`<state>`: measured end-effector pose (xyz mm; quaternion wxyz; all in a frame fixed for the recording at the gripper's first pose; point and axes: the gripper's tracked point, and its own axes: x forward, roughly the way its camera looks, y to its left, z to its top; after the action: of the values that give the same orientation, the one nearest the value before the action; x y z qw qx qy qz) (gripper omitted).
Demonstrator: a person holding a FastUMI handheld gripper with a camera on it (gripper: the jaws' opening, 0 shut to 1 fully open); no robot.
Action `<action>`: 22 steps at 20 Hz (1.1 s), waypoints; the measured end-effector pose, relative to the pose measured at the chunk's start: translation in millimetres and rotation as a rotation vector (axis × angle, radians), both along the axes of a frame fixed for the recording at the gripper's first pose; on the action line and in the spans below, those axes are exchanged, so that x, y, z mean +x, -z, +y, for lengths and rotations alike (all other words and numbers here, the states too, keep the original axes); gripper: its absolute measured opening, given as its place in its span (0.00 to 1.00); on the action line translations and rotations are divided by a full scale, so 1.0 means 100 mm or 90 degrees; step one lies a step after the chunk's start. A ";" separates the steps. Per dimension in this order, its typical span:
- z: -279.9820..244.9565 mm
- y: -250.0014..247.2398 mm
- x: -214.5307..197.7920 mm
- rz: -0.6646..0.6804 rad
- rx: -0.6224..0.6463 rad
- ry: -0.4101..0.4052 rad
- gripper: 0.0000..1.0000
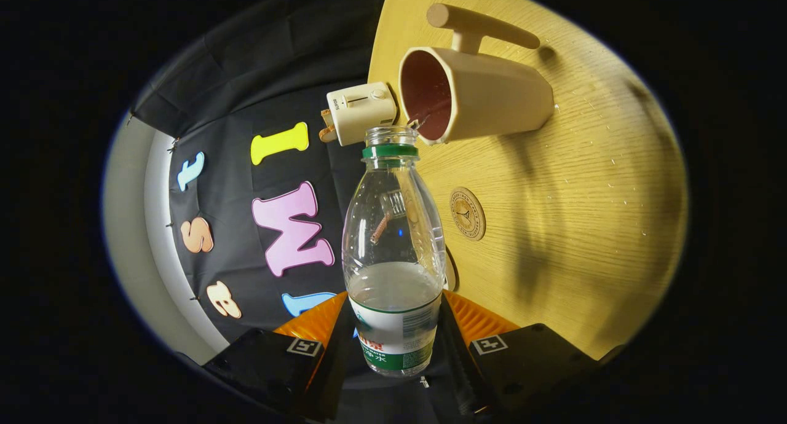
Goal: Take the bottle from table, then pour the juice into the cup, finally place the bottle on the coaster
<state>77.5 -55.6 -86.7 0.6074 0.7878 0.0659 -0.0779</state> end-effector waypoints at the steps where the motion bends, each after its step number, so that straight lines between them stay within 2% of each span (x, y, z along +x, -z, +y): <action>1: 0.00 0.00 0.00 -0.001 0.002 0.001 0.73; 22: -0.07 -0.09 0.01 -0.012 0.048 0.020 0.73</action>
<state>78.4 -62.6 -77.6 0.5764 0.8119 0.0510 -0.0772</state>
